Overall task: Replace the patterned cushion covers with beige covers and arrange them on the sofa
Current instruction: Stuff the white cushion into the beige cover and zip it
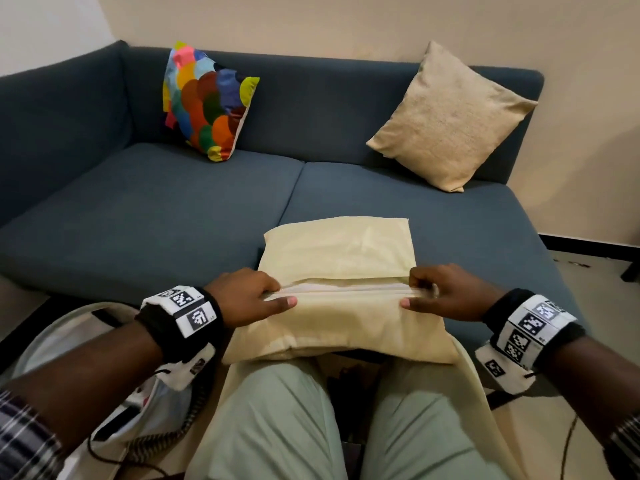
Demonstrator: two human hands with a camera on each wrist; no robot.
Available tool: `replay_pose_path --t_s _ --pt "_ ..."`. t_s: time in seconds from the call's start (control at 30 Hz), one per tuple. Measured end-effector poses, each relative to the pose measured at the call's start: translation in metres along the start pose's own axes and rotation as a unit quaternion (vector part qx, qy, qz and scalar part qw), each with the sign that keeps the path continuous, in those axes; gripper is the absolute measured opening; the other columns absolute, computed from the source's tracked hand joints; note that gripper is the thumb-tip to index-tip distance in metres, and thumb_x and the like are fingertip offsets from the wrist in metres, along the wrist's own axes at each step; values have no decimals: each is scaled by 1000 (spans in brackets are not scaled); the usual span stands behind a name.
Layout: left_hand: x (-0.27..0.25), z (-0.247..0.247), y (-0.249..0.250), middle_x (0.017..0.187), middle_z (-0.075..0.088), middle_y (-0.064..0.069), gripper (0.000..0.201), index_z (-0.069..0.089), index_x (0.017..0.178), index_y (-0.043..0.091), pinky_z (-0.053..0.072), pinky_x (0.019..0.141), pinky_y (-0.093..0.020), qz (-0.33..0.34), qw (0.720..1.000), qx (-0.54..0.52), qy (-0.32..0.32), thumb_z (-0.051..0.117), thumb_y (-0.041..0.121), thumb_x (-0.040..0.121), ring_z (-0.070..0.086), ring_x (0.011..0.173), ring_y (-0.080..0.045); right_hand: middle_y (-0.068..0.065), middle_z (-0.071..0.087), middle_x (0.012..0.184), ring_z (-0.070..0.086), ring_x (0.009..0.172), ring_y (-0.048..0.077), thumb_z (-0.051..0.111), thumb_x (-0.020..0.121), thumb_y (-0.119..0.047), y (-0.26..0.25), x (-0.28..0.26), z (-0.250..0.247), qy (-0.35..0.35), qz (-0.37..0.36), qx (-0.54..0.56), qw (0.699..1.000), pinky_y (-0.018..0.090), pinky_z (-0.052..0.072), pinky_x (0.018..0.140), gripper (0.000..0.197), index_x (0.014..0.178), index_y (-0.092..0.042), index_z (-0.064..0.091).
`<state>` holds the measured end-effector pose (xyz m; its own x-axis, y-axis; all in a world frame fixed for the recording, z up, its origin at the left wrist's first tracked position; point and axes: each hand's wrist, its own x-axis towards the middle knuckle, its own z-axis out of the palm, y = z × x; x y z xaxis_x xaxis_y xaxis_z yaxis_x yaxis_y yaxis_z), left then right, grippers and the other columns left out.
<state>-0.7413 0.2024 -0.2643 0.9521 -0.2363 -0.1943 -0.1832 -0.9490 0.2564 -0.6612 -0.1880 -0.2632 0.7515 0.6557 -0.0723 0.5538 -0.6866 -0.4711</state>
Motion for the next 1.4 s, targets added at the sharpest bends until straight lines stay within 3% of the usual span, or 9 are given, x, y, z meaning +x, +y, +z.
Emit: replay_pose_path --t_s 0.23,0.43,0.53,0.63,0.8,0.97,1.17,1.3,1.4 --pt "-10 12 13 69 61 8 82 61 71 25 39 81 -39 -42 983 176 -2 20 95 74 57 74 -10 -11 53 68 48 81 11 45 76 -88 2 -6 16 72 -27 -98 992 36 46 64 69 61 -21 52" --pt "5 10 8 67 50 7 54 55 66 20 39 61 -33 137 979 -92 118 55 72 79 49 61 -11 -3 55 62 55 58 13 46 77 -88 -1 -13 9 82 -21 -47 995 43 46 55 66 61 -24 56" --pt "7 10 8 59 45 7 58 45 59 21 39 57 -33 121 980 -129 93 54 74 80 44 54 -11 1 54 57 51 51 16 55 79 -81 -11 -11 11 34 -40 2 999 38 39 50 63 61 -20 57" --pt "1 7 5 56 47 0 78 43 63 16 40 57 -34 36 998 36 42 27 90 78 46 54 -12 -1 44 52 43 47 11 44 72 -92 -17 -9 6 -44 9 -30 999 29 30 50 83 61 -11 53" --pt "-1 13 6 59 52 0 77 51 62 16 37 58 -33 19 989 144 11 26 87 80 51 57 -13 -5 53 59 48 55 10 44 68 -96 -20 -5 14 -151 75 -120 978 29 34 56 81 65 -15 56" --pt "-6 13 -12 68 50 4 61 53 62 14 41 62 -32 99 979 -167 67 55 72 80 51 63 -14 20 51 72 52 69 38 68 77 -72 -10 -13 7 -33 26 217 975 44 39 62 70 74 -3 62" --pt "-16 14 -36 57 46 -1 77 45 65 16 41 63 -34 28 994 -72 72 24 89 81 49 67 -14 3 56 64 54 58 18 45 77 -90 -1 -18 9 15 26 -15 999 47 46 59 72 70 -19 57" --pt "-22 19 -30 56 36 7 58 45 64 12 30 52 -26 33 981 -178 71 52 62 92 33 52 -7 -1 63 71 58 66 14 55 78 -79 -8 -16 7 101 18 88 991 38 47 62 55 78 -26 68" --pt "-24 18 -25 56 31 7 59 38 60 14 28 51 -25 40 975 -210 54 52 60 95 30 53 -7 -5 60 77 55 77 11 54 74 -78 -6 -15 7 90 11 11 996 33 45 69 55 77 -24 62"
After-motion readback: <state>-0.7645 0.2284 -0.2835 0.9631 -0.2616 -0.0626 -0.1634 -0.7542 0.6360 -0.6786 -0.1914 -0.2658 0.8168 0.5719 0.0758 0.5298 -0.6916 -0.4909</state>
